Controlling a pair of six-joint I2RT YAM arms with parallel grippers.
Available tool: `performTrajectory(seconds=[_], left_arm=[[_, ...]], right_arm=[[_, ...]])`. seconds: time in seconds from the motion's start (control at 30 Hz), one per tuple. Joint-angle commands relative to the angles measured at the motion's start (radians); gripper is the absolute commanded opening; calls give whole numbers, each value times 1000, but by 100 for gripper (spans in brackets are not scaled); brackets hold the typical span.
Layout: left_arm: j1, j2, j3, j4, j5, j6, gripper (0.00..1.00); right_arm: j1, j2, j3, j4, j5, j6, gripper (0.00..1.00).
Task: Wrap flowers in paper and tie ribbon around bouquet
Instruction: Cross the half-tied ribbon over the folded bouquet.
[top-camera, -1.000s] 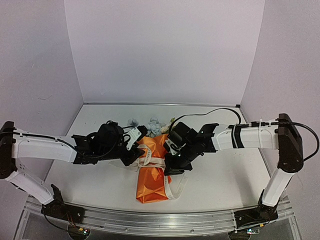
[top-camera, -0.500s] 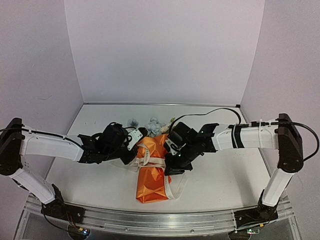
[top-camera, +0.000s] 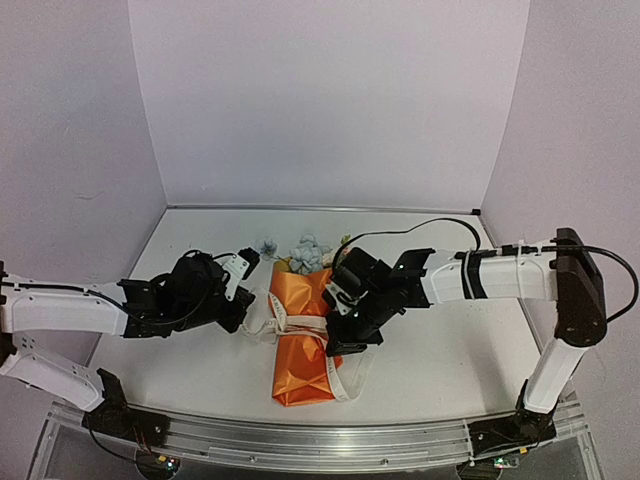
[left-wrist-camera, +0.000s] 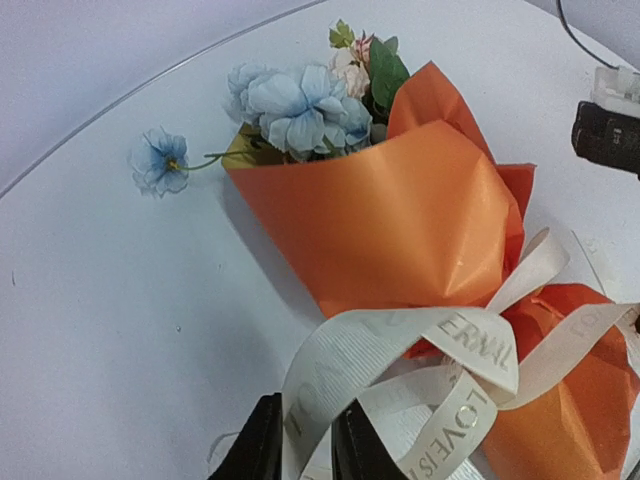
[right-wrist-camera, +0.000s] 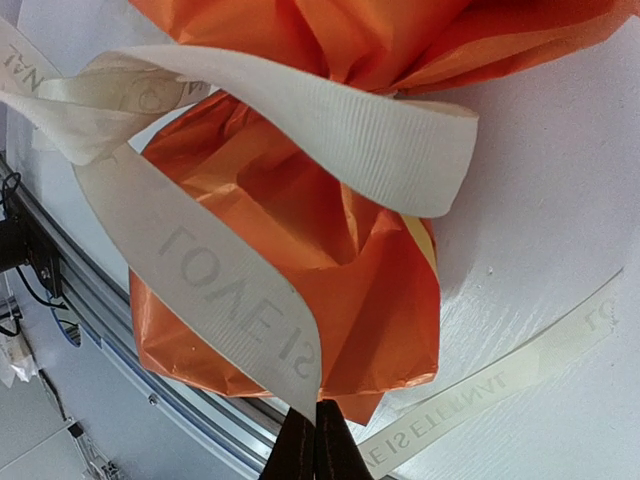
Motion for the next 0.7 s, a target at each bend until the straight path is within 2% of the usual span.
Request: performTrajectory(seconds=[0.0, 0.1, 0.2, 0.33, 0.43, 0.5, 0.67], left_arm=[[3, -88, -27, -60, -35, -142, 32], [3, -164, -16, -41, -43, -126, 46], [2, -207, 25, -19, 3, -63, 52], [2, -151, 88, 0, 204, 76, 46], [2, -9, 183, -62, 349, 155, 40], [2, 82, 236, -94, 415, 186, 36], [3, 209, 312, -106, 525, 277, 37]], right_arm=[[14, 16, 52, -26, 2, -21, 0], [17, 16, 54, -33, 6, -27, 0], [17, 15, 49, -34, 13, -32, 0], [17, 3, 28, -31, 34, -50, 0], [17, -8, 4, -4, 53, -64, 0], [17, -11, -10, 19, 61, -71, 0], [17, -18, -41, 70, 65, -76, 0]])
